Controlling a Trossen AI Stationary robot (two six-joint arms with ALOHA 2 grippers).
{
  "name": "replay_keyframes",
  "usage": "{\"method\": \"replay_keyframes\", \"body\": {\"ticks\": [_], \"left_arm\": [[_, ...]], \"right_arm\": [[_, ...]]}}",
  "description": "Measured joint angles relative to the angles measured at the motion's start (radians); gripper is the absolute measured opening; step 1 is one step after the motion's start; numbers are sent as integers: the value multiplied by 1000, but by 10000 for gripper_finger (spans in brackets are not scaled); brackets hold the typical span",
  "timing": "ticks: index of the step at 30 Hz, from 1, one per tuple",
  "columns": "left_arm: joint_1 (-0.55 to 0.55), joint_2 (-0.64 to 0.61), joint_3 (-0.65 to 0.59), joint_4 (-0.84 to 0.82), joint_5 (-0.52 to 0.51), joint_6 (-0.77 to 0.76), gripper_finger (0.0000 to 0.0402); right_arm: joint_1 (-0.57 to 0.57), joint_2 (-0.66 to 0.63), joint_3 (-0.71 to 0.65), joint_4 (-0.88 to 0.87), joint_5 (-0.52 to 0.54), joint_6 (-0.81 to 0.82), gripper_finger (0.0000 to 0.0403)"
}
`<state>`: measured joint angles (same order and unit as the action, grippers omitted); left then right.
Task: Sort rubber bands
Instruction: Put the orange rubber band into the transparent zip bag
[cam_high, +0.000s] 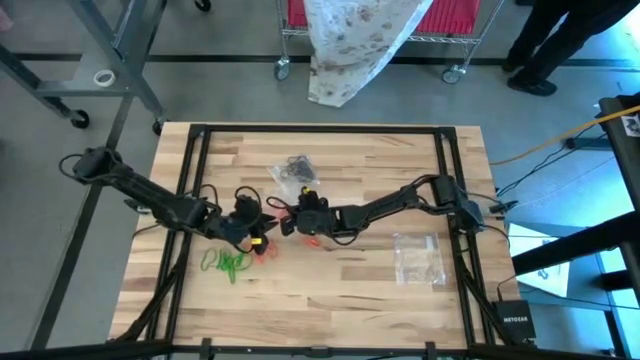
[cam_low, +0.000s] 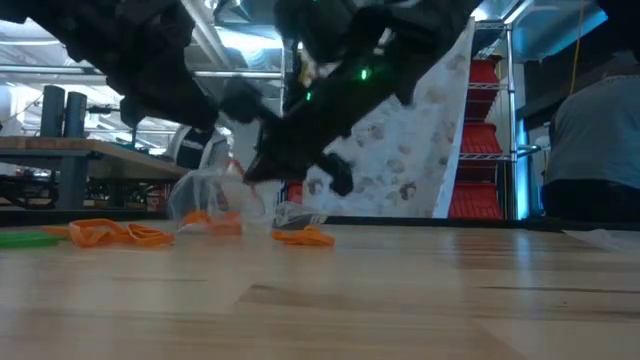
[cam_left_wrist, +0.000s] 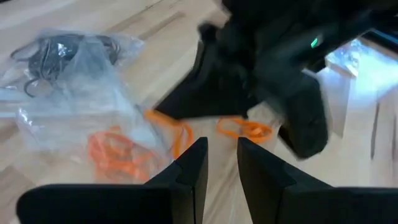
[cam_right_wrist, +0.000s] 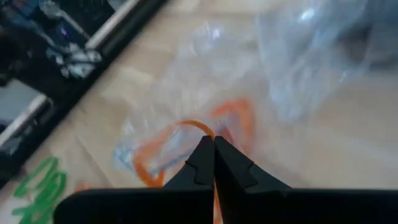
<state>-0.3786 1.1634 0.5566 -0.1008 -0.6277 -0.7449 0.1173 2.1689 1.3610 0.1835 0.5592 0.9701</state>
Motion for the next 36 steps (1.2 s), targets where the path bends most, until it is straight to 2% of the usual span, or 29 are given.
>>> {"method": "replay_keyframes", "body": {"ticks": [4, 19, 27, 32, 36], "left_arm": [[0, -26, 0, -56, 1, 8, 79], [1, -43, 0, -264, -10, -106, 79], [8, -43, -78, -231, -38, -146, 79], [15, -43, -136, -74, -31, -138, 79], [29, -42, -151, 38, 18, -75, 79]], "right_arm": [[11, 22, -2, 8, -83, 20, 0], [41, 5, 0, 10, -200, -66, 0], [31, 31, 0, 34, -178, -35, 0], [23, 31, 0, 51, -135, -22, 0], [19, 31, 0, 54, -99, -8, 0]]}}
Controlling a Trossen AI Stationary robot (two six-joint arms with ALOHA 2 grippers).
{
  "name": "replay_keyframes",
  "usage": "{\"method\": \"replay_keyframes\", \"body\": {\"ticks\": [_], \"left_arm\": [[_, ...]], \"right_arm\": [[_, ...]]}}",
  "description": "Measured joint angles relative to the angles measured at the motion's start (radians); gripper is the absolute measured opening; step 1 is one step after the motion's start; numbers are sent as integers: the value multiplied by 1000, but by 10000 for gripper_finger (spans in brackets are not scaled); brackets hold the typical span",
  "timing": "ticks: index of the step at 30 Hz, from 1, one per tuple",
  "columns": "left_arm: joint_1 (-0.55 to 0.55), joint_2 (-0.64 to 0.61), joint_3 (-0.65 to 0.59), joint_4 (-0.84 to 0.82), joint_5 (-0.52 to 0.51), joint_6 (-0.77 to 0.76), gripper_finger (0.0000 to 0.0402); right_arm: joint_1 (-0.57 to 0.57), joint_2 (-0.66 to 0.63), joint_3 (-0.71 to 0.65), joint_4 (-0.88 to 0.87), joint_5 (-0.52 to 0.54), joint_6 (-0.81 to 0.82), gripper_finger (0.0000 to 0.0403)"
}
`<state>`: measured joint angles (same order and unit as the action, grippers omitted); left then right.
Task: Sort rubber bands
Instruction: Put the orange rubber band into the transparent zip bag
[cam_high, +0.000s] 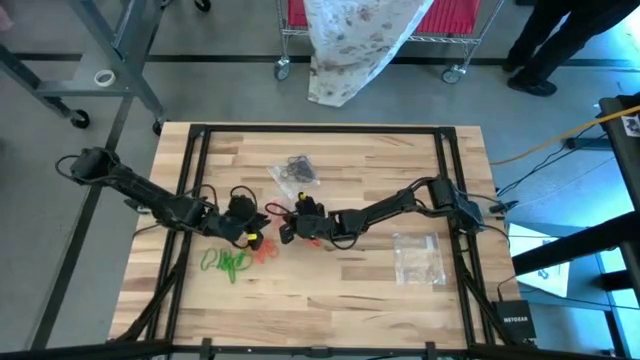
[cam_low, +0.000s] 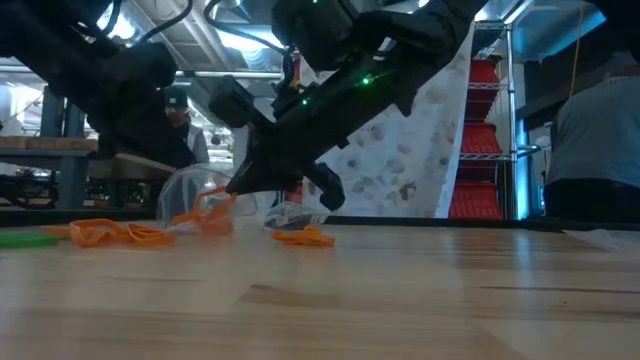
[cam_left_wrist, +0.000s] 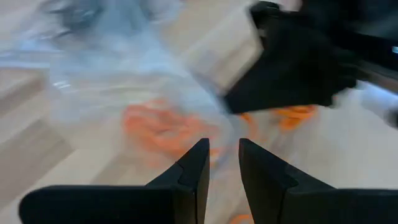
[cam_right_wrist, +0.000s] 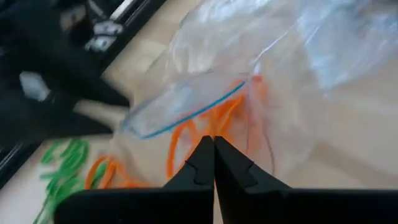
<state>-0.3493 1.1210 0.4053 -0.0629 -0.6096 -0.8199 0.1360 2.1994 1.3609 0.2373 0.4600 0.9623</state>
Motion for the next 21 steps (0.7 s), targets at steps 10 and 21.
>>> {"method": "replay_keyframes", "body": {"ticks": [10, 21], "left_arm": [[4, 0, -6, 77, 59, 13, 79], [2, 0, -6, 107, 94, 16, 79]], "right_arm": [[1, 0, 0, 71, 116, -21, 0], [-5, -1, 0, 110, 106, 8, 0]]}}
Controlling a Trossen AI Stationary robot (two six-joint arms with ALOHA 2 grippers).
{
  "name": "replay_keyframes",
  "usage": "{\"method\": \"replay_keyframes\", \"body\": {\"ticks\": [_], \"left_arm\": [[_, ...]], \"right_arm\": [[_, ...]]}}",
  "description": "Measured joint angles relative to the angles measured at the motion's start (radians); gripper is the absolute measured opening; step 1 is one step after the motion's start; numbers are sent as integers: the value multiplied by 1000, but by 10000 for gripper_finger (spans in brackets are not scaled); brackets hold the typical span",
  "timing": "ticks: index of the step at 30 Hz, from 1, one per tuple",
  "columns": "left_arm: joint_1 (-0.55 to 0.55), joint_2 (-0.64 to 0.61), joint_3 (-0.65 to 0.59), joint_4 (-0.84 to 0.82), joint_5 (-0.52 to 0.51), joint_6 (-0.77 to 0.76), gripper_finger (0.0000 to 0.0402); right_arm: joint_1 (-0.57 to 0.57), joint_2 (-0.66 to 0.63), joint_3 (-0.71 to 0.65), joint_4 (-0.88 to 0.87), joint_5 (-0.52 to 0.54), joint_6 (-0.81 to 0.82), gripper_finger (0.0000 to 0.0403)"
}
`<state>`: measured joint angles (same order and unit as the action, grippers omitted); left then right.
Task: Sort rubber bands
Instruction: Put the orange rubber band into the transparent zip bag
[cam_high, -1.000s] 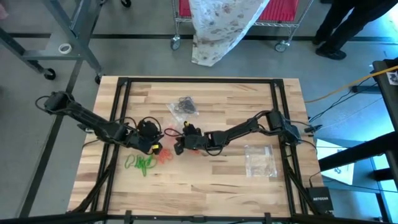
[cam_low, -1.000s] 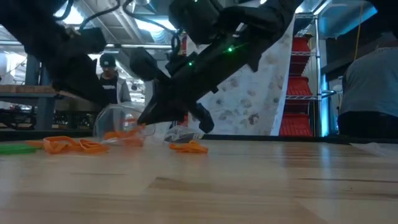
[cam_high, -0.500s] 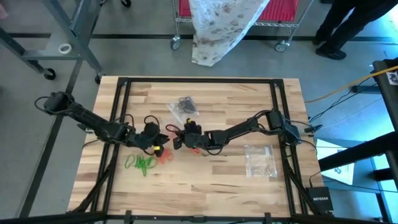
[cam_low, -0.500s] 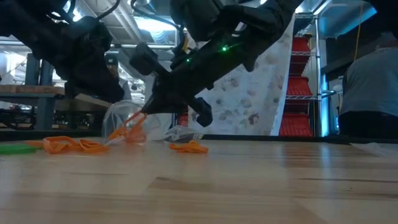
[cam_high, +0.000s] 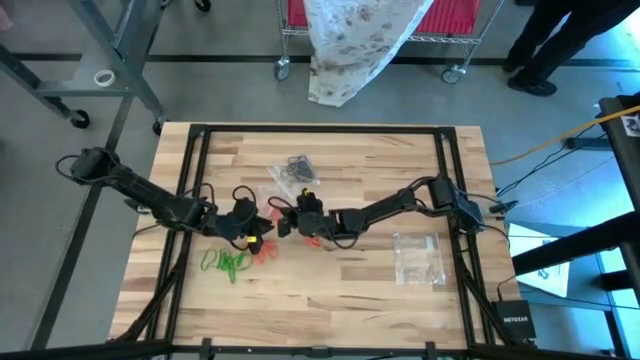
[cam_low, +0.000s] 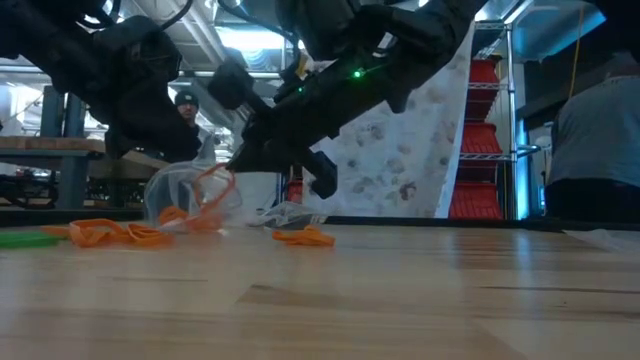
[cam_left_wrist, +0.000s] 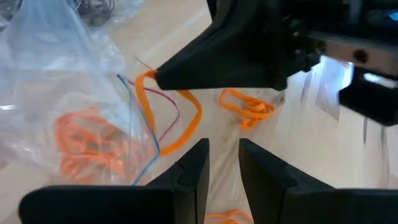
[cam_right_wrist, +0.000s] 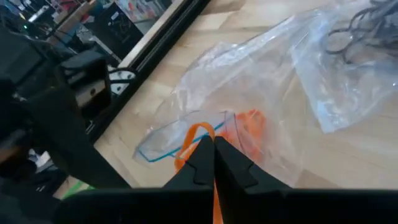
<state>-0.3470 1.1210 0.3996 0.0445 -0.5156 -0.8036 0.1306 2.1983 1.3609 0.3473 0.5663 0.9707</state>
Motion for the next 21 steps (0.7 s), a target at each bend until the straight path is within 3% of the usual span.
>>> {"method": "replay_keyframes", "body": {"ticks": [5, 15, 21], "left_arm": [[0, 0, 0, -1, 0, 23, 79], [-3, -6, 0, -2, 0, 38, 79], [-40, -47, 53, -51, 15, 104, 77]], "right_arm": [[-1, 0, 0, -6, -20, 0, 33], [-8, 0, 0, -4, -20, -104, 191], [-7, -14, 0, -12, -63, -165, 219]]}}
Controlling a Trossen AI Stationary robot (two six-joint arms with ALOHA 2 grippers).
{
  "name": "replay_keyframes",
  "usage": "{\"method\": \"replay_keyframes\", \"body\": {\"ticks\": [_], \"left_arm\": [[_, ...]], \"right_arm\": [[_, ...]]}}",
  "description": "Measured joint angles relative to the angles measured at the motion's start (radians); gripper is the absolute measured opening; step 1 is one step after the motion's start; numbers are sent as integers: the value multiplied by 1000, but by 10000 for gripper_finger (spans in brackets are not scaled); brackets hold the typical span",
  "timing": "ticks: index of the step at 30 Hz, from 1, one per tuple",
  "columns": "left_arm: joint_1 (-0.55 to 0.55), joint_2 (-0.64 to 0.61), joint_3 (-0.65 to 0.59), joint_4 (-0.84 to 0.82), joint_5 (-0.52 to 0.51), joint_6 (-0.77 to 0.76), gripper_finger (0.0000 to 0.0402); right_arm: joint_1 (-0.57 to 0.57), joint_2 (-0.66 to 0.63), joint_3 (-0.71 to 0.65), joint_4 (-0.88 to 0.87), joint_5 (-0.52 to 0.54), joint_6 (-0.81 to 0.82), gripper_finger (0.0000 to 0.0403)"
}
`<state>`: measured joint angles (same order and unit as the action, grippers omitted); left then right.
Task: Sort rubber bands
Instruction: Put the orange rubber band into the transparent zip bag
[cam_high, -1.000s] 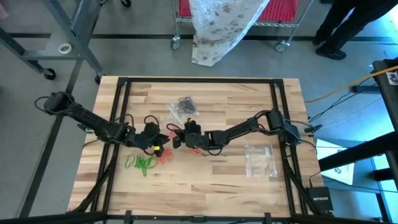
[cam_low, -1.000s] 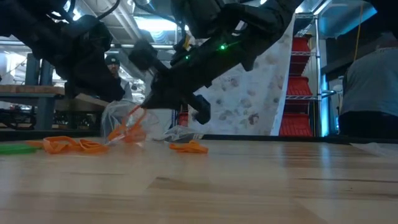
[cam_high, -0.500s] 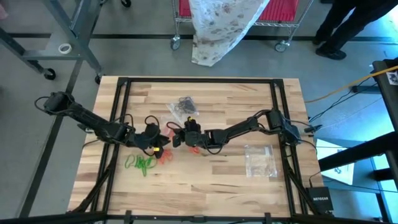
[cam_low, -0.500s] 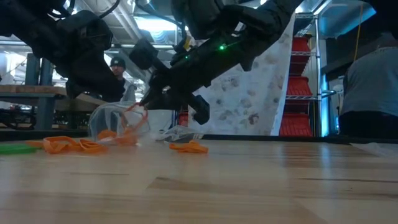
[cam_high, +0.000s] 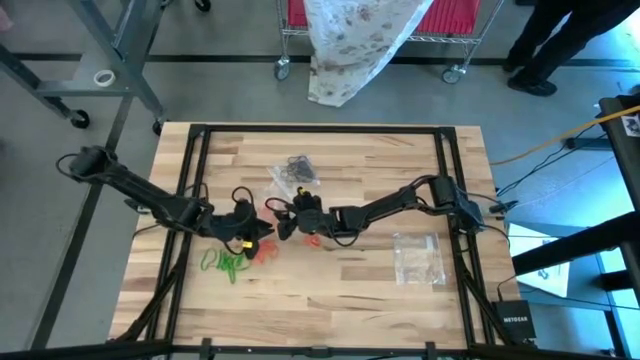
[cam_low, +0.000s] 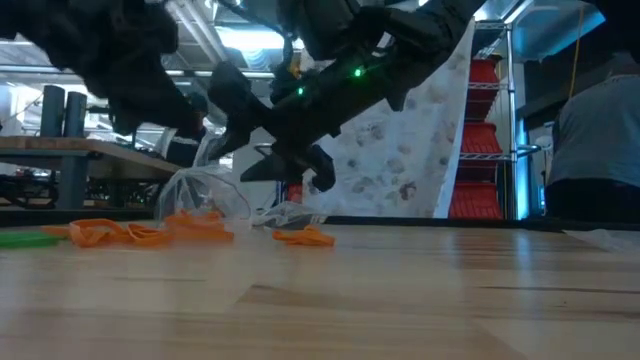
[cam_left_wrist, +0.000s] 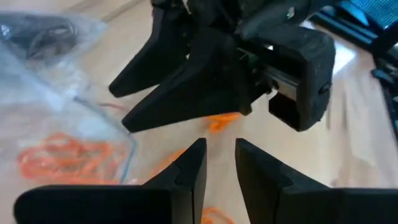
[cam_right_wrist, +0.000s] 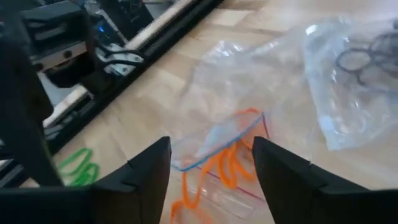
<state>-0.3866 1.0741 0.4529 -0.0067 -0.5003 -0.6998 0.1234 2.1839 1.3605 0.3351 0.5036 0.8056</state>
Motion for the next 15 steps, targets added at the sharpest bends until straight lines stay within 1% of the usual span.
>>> {"method": "replay_keyframes", "body": {"ticks": [3, 8, 15], "left_arm": [[-14, -29, 48, -116, -3, 25, 71], [-27, -71, 91, -272, -4, 31, 60], [-23, -77, 91, -293, -4, 2, 59]], "right_arm": [[0, -23, 0, -11, -9, -25, 220], [0, -60, 0, -104, -29, -64, 220], [1, -115, 0, -204, -78, -126, 221]]}}
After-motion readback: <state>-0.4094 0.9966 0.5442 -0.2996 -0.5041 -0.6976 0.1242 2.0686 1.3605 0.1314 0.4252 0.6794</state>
